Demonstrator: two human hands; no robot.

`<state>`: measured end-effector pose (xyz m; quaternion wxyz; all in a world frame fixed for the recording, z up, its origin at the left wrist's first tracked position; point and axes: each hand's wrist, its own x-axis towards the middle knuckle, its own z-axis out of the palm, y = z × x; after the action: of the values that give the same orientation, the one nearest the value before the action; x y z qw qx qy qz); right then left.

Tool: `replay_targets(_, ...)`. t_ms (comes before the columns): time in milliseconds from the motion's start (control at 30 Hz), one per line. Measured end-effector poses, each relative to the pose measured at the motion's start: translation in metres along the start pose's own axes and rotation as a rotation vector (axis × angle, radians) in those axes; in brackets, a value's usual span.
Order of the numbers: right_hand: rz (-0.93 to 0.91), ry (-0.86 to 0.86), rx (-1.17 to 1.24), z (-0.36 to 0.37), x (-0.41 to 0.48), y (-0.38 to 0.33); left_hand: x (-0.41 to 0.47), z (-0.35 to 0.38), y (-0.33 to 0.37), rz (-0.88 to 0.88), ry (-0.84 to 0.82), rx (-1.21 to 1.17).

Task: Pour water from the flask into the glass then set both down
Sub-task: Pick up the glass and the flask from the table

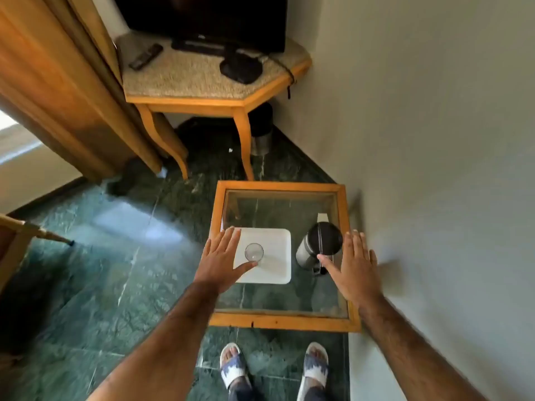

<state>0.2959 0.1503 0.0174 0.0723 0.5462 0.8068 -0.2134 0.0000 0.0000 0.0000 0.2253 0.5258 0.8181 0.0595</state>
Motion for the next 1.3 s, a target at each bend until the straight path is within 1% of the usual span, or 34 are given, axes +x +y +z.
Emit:
replay_targets(67, 0.068, 0.003, 0.103, 0.015, 0.001, 0.008, 0.006, 0.018, -0.003, -0.036, -0.045, -0.063)
replay_targets(133, 0.167, -0.018, 0.299, 0.036, 0.002, 0.014, 0.015, 0.043, -0.009, -0.116, -0.11, -0.194)
replay_targets(167, 0.215, -0.03, 0.438, 0.048, 0.005, 0.016, 0.021, 0.058, -0.013, -0.159, -0.113, -0.279)
replay_targets(233, 0.284, -0.035, 0.684, 0.059, 0.005, 0.015, 0.027, 0.078, -0.018, -0.251, -0.069, -0.428)
replay_targets(300, 0.331, -0.02, 0.833, 0.071, 0.008, 0.016, 0.038, 0.102, -0.022, -0.313, -0.031, -0.503)
replay_targets(433, 0.4, -0.104, 1.096, 0.096, 0.008, 0.009, 0.06, 0.154, -0.035, -0.482, -0.083, -0.62)
replay_targets(500, 0.367, -0.076, 1.183, 0.109, 0.013, 0.008, 0.072, 0.176, -0.037, -0.52, -0.058, -0.722)
replay_targets(600, 0.322, 0.03, 1.238, 0.13, 0.013, 0.011, 0.084, 0.199, -0.037, -0.57, 0.055, -0.84)
replay_targets(667, 0.312, 0.113, 1.269, 0.141, 0.013, 0.009, 0.089, 0.21, -0.037, -0.595, 0.131, -0.866)
replay_targets(800, 0.304, 0.225, 1.379, 0.148, 0.016, 0.003, 0.095, 0.22, -0.032, -0.585, 0.215, -0.915)
replay_targets(1033, 0.284, 0.265, 1.611, 0.146, 0.027, 0.003, 0.099, 0.216, -0.029, -0.554, 0.286, -0.971)
replay_targets(1167, 0.299, 0.308, 1.668, 0.132, 0.042, 0.018, 0.094, 0.194, -0.028, -0.488, 0.267, -1.007)
replay_targets(1233, 0.336, 0.315, 1.719, 0.121, 0.05, 0.023, 0.093, 0.182, -0.028, -0.446, 0.258, -1.042)
replay_targets(1300, 0.308, 0.308, 1.78, 0.107, 0.057, 0.028, 0.092, 0.165, -0.026, -0.395, 0.248, -1.067)
